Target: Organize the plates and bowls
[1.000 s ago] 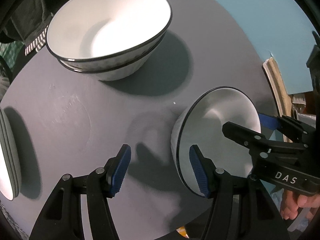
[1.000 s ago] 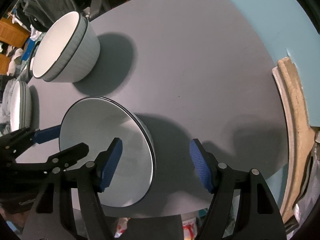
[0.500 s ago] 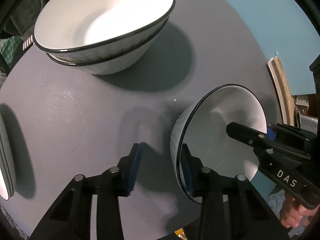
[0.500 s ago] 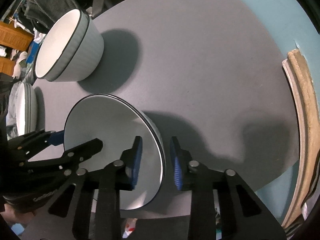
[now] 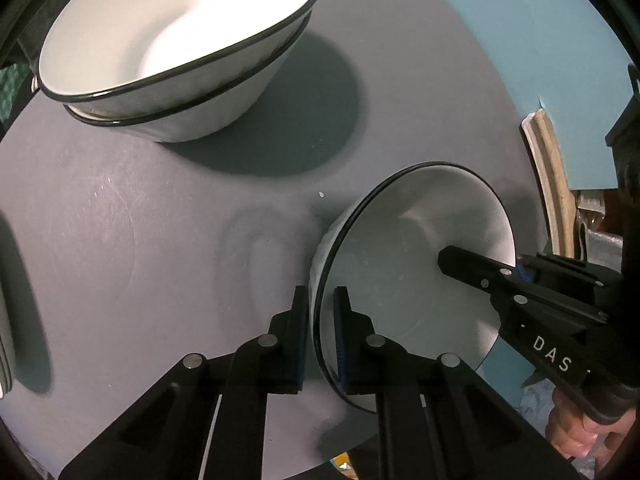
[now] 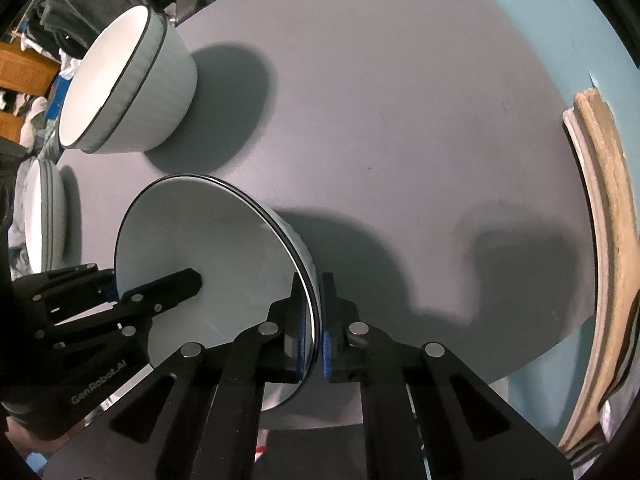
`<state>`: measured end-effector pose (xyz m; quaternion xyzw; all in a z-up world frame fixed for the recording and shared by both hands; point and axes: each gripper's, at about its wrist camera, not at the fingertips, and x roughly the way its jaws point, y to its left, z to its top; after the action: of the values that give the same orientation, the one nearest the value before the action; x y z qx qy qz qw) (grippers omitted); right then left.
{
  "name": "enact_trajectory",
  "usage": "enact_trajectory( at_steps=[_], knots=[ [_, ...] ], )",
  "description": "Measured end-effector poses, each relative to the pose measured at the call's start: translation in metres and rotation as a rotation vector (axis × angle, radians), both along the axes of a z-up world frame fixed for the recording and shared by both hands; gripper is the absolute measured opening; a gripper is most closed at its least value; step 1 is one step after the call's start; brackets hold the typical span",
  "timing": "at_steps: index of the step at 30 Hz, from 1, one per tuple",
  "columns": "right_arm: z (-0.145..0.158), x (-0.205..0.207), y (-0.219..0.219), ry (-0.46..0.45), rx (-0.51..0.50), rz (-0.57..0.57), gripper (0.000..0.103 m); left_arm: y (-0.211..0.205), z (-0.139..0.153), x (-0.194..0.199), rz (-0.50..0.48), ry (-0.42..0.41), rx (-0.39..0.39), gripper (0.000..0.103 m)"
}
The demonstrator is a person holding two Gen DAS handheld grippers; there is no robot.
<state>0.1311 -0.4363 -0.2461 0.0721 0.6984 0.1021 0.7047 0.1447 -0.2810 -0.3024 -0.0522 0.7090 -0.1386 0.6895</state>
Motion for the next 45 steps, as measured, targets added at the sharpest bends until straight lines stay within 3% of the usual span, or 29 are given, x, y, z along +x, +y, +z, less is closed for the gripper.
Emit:
enact_trajectory(
  at_steps=[10,19,37,45],
  knots=[
    [0.004,0.004,-0.004,0.024,0.018,-0.002,0.005,0.009,0.009,0.004,-0.005,-0.003,0.016,0.009],
    [0.014,0.020,0.019,0.015,-0.001,0.055,0.005,0.010,0.025,0.000,0.012,-0.026,0.030,0.009],
    [0.062,0.055,0.073,-0.086,-0.006,0.180,0.005,0.057,0.100,0.031,0.128,-0.149,0.038,0.009],
    [0.075,0.093,0.102,-0.111,0.013,0.245,0.005,0.080,0.115,0.058,0.192,-0.189,0.055,0.009]
  ],
)
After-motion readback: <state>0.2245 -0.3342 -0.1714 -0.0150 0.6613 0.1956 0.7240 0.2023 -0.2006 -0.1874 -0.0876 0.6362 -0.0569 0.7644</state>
